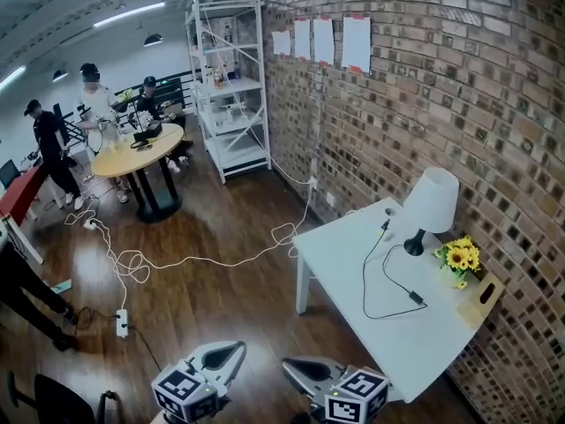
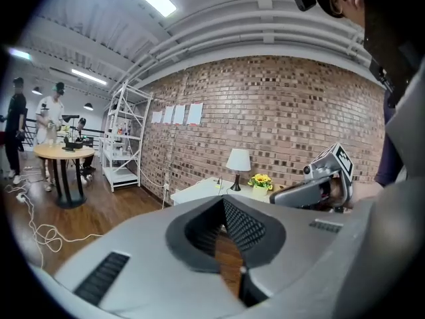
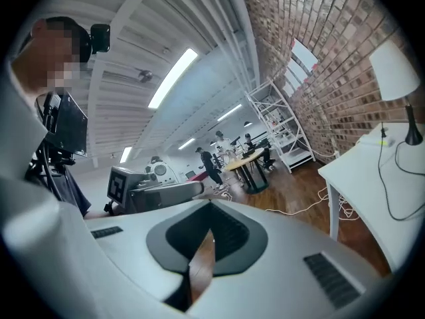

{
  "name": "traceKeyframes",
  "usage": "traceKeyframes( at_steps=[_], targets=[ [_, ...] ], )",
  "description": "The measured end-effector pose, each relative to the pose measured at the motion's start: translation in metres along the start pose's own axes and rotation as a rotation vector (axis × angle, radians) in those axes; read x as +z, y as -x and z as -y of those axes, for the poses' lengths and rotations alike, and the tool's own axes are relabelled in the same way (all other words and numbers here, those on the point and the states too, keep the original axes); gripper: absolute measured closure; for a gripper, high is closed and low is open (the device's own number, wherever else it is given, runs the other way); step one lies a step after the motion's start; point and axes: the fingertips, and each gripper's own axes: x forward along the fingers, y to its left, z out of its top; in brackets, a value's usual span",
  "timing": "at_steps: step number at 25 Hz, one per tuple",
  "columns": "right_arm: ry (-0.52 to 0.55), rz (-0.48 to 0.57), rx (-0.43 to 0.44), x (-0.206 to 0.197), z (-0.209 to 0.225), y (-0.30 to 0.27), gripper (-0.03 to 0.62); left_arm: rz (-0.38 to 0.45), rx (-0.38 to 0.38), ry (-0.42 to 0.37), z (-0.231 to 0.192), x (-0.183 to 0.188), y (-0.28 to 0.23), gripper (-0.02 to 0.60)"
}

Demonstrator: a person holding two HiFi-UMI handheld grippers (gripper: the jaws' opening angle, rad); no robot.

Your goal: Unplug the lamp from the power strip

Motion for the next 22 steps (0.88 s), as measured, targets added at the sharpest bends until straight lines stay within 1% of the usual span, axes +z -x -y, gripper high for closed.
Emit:
traceKeyframes(
  at_steps=[4,11,14,18,22],
  targets=[
    [0.016,-0.036,0.087,0.015,0.013,-0.007,0.597,0.0,0.064,0.025,-0.005,0.014,-0.018,0.571],
    [0.039,-0.088,0.201,0.031,0.04,-0.022,0.597,0.005,0.161,0.051,-0.022,0.025,-0.04,0.571],
    [0.048,-0.103,0.228,0.035,0.046,-0.03,0.597,0.005,0.184,0.057,-0.028,0.027,-0.044,0.571],
    [0.052,-0.098,0.253,0.043,0.052,-0.041,0.597,0.011,0.204,0.056,-0.038,0.03,-0.049,0.571],
    [0.068,-0.104,0.252,0.047,0.057,-0.053,0.597,0.02,0.198,0.055,-0.052,0.03,-0.056,0.571]
  ],
)
